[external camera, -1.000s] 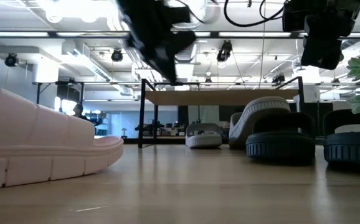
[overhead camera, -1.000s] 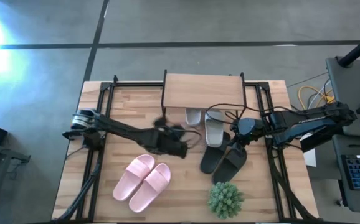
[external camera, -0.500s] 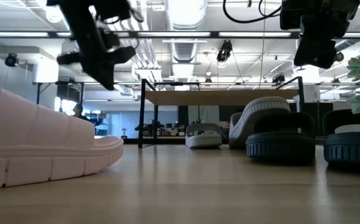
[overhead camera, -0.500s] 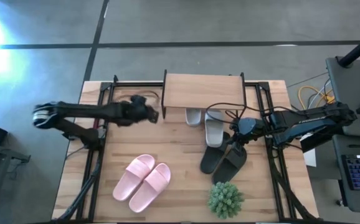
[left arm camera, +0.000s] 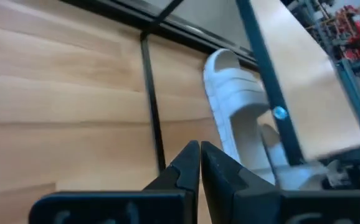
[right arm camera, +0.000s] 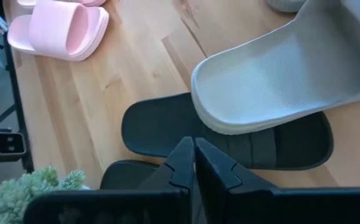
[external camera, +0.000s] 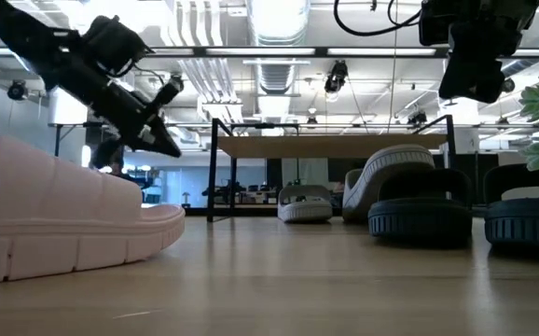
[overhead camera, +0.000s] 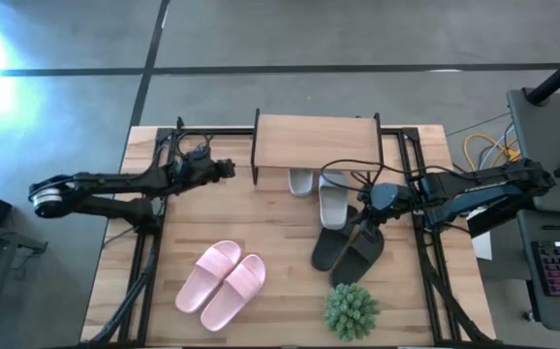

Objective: Pick and place slides into the shelf
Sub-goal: Adjust the shelf and adjust the gray slippers on the table

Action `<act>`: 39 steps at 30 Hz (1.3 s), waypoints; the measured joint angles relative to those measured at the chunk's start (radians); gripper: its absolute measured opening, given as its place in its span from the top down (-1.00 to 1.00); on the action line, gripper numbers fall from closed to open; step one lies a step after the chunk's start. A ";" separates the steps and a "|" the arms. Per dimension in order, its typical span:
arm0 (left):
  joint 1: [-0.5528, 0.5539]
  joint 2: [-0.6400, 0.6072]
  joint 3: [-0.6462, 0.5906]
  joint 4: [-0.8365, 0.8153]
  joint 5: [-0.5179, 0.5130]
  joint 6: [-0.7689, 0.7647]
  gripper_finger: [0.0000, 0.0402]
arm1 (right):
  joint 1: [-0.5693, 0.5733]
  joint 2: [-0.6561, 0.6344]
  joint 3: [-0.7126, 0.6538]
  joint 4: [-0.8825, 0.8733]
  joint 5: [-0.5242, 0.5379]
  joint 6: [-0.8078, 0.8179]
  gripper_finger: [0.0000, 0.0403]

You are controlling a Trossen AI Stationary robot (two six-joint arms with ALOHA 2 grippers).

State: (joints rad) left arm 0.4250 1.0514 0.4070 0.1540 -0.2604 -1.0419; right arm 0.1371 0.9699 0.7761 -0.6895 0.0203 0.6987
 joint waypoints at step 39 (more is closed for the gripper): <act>0.040 0.330 -0.018 0.479 0.564 0.133 1.00 | 0.000 -0.028 0.000 -0.070 0.008 0.034 0.96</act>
State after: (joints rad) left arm 0.4649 1.3816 0.3895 0.6328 0.3040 -0.9092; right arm 0.1371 0.9416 0.7761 -0.7593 0.0286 0.7325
